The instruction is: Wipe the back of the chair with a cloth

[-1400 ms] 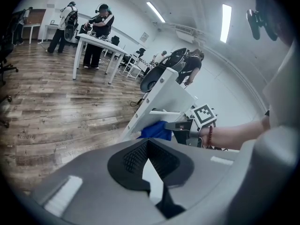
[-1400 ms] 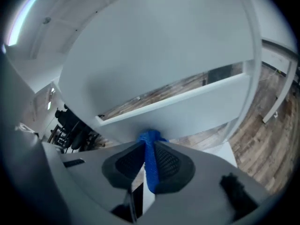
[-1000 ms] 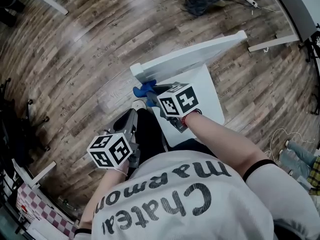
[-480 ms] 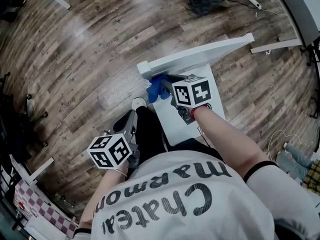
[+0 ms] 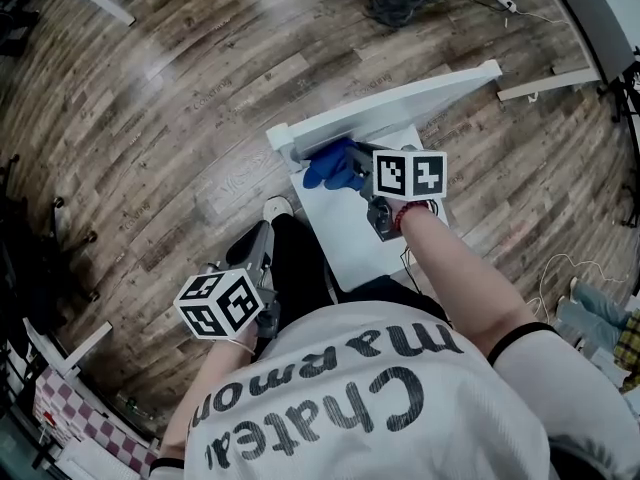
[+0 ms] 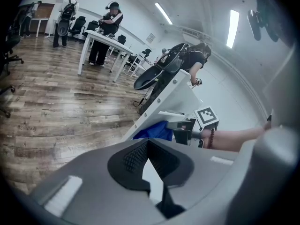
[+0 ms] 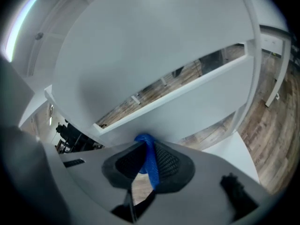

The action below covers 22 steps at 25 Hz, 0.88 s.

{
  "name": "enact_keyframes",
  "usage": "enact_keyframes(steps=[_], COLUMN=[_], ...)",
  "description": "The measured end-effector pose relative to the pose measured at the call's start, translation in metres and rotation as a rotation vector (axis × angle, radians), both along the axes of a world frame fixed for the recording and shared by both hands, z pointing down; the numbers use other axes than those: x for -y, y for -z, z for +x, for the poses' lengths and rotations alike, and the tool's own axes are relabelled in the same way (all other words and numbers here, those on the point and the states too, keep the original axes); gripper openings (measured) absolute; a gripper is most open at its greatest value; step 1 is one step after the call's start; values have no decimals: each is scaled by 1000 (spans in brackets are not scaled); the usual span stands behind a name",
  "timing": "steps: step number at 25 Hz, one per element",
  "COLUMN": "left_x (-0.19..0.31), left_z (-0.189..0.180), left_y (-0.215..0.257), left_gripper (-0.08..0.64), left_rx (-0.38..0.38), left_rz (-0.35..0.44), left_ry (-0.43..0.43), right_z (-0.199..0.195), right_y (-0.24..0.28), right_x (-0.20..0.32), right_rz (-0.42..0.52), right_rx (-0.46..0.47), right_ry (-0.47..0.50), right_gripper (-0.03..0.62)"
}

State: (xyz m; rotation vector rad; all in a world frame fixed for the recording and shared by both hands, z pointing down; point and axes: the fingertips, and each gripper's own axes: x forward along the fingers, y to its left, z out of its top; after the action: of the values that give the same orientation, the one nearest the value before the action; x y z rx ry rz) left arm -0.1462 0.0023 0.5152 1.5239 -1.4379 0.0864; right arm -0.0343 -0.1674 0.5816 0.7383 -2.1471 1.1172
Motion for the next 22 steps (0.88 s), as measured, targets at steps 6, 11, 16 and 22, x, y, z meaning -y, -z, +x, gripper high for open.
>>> enact_keyframes(steps=[6,11,16,22], left_x=[-4,0,1,-2], left_z=[-1,2,-1,-6], left_y=[-1,-1,0,-4], left_gripper=[6,6,6,6], left_rx=[-2,-2,-1,6], left_rz=[-6,-6,-8,-23], left_ry=[-9,-28,-34,-34], right_z=[34,58,76,106], right_y=[-2,0,0,-5], right_x=[26,45,60,82], right_rz=[-16,-5,10,26], right_rx=[7,8,-12,-42], right_ry=[-172,-260,-311,-381], right_gripper=[67,67,67,67])
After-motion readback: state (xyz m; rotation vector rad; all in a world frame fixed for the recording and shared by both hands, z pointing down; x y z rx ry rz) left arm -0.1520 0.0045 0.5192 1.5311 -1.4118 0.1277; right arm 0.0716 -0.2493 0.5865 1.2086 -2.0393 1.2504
